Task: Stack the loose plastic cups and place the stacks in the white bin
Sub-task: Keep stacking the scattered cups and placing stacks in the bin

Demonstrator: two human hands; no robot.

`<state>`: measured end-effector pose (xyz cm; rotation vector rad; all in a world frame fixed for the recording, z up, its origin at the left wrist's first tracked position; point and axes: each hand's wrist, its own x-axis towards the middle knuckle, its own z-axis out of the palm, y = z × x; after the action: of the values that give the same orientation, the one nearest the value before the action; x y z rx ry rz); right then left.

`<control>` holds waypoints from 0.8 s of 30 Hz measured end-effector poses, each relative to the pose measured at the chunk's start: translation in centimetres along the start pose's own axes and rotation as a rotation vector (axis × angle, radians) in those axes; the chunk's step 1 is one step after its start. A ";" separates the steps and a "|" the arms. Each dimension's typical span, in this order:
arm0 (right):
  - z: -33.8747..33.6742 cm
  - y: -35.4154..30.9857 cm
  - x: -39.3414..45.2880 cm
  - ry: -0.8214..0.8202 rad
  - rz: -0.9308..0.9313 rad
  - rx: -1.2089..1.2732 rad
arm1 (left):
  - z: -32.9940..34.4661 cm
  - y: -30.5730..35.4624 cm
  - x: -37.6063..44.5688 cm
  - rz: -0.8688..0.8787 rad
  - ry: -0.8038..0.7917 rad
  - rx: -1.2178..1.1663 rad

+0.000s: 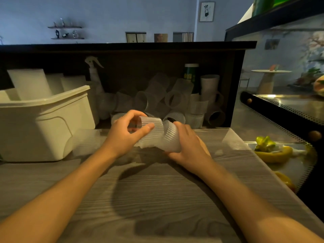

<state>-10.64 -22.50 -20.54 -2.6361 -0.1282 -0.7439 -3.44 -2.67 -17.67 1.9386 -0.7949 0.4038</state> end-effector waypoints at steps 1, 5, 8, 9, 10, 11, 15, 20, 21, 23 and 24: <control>0.0 -0.1 -0.1 -0.019 -0.022 -0.032 | 0.2 -0.1 -0.1 0.010 -0.026 0.033; 0.3 -0.4 -0.2 -0.076 -0.108 -0.098 | 1.5 0.0 -0.8 0.039 -0.087 0.167; 0.0 -0.4 -0.2 -0.084 -0.106 -0.063 | 1.5 0.3 -0.6 -0.012 -0.110 0.090; 0.0 -0.5 -0.2 -0.085 -0.111 -0.050 | 1.4 0.3 -0.5 -0.046 -0.126 0.036; 0.0 -0.7 -0.2 -0.084 -0.122 -0.040 | 1.3 0.3 -0.5 -0.074 -0.145 0.001; 0.1 -0.9 -0.3 -0.081 -0.131 -0.029 | 1.4 0.3 -0.5 -0.094 -0.173 -0.016; 0.3 -1.3 -0.4 -0.087 -0.114 0.027 | 2.8 1.4 -1.5 -0.193 -0.361 -0.077; 0.0 -1.0 -0.4 -0.056 -0.082 0.067 | -0.3 2.6 -0.9 0.028 -0.245 0.355; 0.0 -1.1 -0.4 -0.058 -0.080 0.075 | -1.3 2.7 -1.0 0.066 -0.235 0.433; 0.0 -1.1 -0.3 -0.064 -0.085 0.075 | -3.6 2.9 -2.3 0.111 -0.228 0.596; 0.0 -1.1 -0.3 -0.065 -0.087 0.070 | -4.7 3.0 -3.2 0.131 -0.214 0.682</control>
<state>-11.14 -21.48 -20.31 -2.6025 -0.2836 -0.6695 -7.53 1.62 -15.32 2.6020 -1.0144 0.6102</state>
